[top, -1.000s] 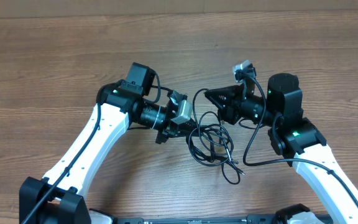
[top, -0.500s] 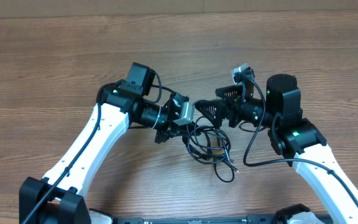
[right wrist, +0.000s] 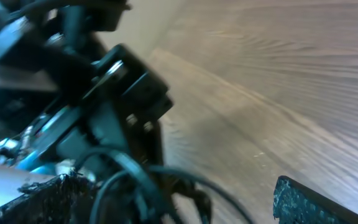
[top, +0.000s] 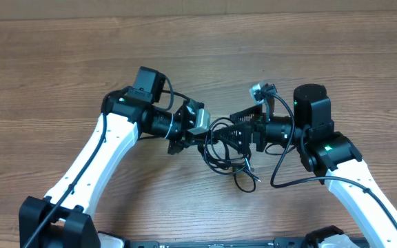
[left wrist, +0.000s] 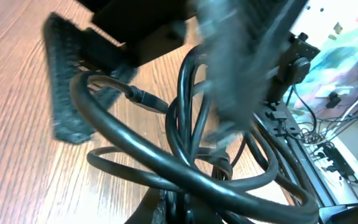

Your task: Untangle cables

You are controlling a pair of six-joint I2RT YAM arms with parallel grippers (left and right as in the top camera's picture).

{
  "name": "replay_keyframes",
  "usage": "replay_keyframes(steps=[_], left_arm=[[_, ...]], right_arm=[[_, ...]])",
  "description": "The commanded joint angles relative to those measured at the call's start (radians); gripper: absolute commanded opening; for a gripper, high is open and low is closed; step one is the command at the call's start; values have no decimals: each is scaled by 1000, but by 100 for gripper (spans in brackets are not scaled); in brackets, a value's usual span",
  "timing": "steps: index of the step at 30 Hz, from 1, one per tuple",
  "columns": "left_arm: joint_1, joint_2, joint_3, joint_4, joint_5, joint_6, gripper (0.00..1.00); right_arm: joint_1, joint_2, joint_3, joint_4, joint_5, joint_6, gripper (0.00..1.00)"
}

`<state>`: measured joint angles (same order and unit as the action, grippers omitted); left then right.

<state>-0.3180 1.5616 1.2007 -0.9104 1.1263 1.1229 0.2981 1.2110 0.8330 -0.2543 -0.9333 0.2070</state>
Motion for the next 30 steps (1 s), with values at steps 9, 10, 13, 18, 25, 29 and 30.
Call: replay_keyframes(steps=[9, 10, 13, 18, 25, 29, 30], left_arm=[[18, -11, 3, 3, 26, 22, 4], [18, -11, 3, 3, 26, 22, 4], [18, -11, 3, 3, 25, 22, 4], [18, -11, 3, 7, 23, 22, 4], [16, -11, 3, 49, 14, 22, 4], [16, -11, 3, 78, 14, 22, 4], [16, -11, 3, 83, 14, 23, 4]], right_arm=[[4, 3, 25, 5, -95, -3, 76], [4, 3, 25, 5, -102, -3, 72], [4, 3, 25, 5, -116, -3, 58], [4, 3, 25, 5, -116, -2, 50], [4, 3, 25, 4, -130, -2, 43], [12, 3, 25, 3, -135, -2, 40], [16, 3, 25, 4, -134, -2, 38]])
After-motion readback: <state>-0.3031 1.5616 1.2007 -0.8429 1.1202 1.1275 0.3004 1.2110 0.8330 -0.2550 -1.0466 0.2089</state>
